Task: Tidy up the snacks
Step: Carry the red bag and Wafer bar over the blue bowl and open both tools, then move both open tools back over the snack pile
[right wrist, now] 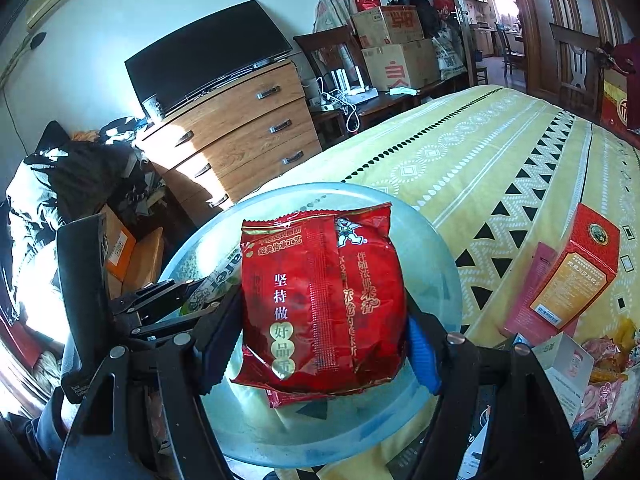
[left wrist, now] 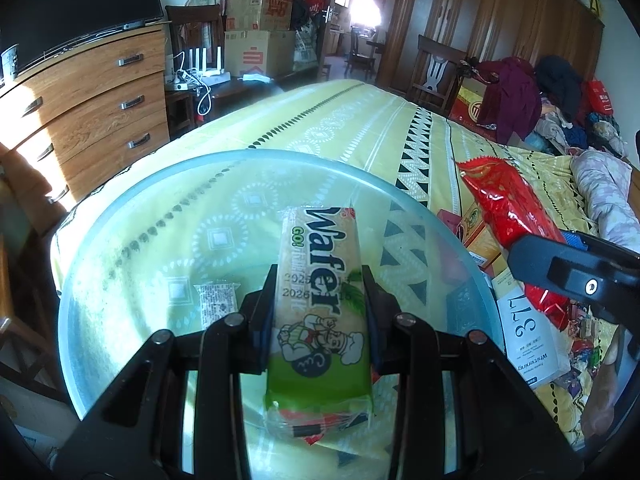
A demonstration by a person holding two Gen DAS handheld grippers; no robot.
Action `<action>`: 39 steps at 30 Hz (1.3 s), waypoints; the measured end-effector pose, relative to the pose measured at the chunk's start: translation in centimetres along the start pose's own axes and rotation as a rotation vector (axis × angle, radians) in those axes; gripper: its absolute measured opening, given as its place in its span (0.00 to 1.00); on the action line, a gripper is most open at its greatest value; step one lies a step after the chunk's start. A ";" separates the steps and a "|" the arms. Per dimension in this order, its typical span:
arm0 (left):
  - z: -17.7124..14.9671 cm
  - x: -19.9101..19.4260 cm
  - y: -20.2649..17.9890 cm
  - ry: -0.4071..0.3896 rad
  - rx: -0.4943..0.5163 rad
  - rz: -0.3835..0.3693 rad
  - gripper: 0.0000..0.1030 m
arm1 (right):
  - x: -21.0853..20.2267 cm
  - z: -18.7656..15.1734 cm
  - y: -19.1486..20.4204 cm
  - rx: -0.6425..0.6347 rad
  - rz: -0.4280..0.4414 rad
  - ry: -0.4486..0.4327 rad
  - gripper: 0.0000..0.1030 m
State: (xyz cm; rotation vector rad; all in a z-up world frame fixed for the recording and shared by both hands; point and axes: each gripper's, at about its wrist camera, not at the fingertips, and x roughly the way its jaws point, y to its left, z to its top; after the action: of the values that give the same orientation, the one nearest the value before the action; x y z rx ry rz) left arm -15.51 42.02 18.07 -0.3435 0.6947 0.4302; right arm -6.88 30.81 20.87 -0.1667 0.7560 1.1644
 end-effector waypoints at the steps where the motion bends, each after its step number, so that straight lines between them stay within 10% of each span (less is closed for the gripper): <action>1: 0.0 0.0 0.1 0.000 -0.001 0.002 0.36 | 0.0 0.0 0.0 0.000 0.000 0.000 0.74; 9: 0.3 -0.7 1.0 -0.032 -0.046 0.022 0.72 | 0.8 0.5 0.5 -0.001 -0.011 0.012 0.76; 26: 0.7 -0.7 1.1 -0.031 -0.061 0.024 0.87 | -3.2 -0.5 1.6 -0.020 -0.074 -0.076 0.88; 39: -0.3 -5.2 -8.6 -0.130 0.067 -0.143 0.89 | -20.8 -18.9 -8.0 0.226 -0.409 -0.177 0.93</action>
State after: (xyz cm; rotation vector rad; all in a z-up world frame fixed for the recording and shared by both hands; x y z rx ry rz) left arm -15.04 33.19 22.77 -0.2977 0.5524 0.2896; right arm -12.24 2.30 17.53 -0.0249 0.6531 0.6898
